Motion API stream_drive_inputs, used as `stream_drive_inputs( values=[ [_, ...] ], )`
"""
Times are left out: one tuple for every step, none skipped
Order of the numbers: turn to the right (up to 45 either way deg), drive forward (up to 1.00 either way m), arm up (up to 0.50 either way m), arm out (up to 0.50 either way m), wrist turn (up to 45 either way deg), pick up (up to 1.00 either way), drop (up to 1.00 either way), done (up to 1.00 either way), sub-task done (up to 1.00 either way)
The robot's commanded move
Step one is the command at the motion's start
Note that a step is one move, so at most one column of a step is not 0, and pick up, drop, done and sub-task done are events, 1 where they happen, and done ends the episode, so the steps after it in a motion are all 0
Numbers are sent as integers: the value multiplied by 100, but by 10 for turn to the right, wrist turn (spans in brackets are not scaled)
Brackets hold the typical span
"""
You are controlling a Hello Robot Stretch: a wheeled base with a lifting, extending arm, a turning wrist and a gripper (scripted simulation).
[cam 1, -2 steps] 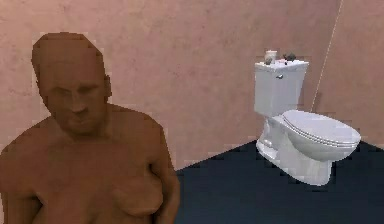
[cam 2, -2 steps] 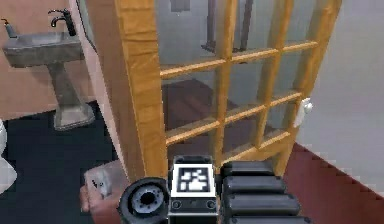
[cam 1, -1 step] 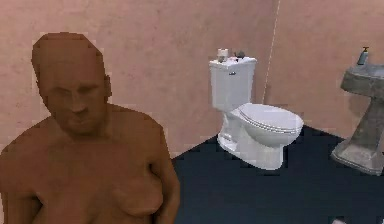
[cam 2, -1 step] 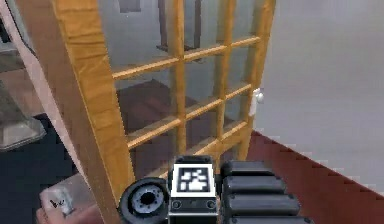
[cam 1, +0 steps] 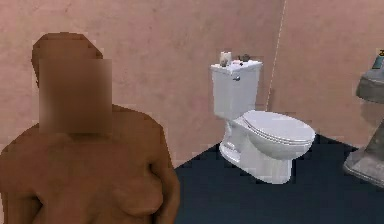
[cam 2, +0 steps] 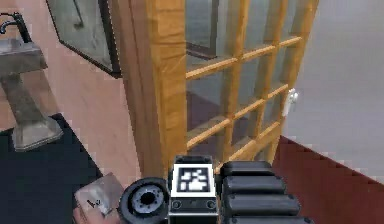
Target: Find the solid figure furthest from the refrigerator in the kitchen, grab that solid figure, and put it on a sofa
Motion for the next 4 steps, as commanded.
stream_drive_inputs(
  values=[
    [-450, 0, 0, 0, 0, 0, 0, 0, 0],
    [-450, 0, 0, 0, 0, 0, 0, 0, 0],
    [-60, 0, 0, 0, 0, 0, 0, 0, 0],
    [0, 50, 0, 0, 0, 0, 0, 0, 0]
  ],
)
